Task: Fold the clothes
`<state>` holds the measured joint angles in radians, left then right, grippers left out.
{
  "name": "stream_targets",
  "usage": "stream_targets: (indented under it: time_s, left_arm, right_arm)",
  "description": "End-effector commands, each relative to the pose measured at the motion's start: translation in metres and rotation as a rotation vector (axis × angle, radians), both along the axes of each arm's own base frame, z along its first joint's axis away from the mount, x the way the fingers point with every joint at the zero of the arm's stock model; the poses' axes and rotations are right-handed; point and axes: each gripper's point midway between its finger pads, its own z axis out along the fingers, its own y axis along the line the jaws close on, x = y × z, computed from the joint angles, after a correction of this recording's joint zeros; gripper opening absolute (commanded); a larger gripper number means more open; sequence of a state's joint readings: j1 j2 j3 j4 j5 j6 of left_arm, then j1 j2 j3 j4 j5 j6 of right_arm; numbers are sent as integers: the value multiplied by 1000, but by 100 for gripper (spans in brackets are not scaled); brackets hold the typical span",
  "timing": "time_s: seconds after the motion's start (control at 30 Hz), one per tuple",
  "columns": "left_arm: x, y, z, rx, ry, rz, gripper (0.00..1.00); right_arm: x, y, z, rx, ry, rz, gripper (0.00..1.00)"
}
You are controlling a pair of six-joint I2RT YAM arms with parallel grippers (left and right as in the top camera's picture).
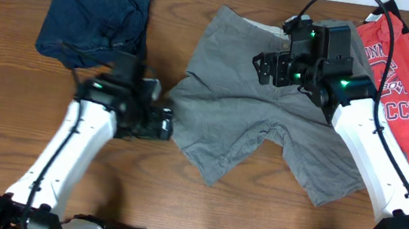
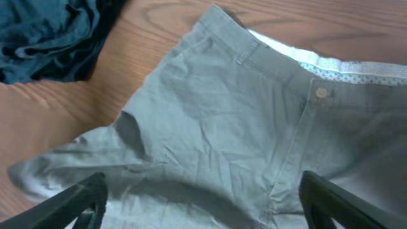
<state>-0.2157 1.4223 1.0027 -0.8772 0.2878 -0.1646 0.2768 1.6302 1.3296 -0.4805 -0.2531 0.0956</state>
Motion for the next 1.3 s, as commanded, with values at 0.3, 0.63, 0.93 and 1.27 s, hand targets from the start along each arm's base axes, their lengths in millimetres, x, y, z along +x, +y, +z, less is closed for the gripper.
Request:
stream_targets:
  time_s: [0.3,0.63,0.93,1.27]
  left_arm:
    - [7,-32,-38,110,1,197,73]
    - [-5,-40,-77,161,134,195,73]
    - [-4,-41,-81,162,140,195,51]
    - [-1,-37,-92,131,186,231,51]
  right_arm:
    - [5,-9,-3,-36,-4,-23,89]
    - [5,-14,-5,-60,0,-44,89]
    - [4,-16,-6,-67,6,-49,88]
    - [2,-16,-8,-75,14,-43,88]
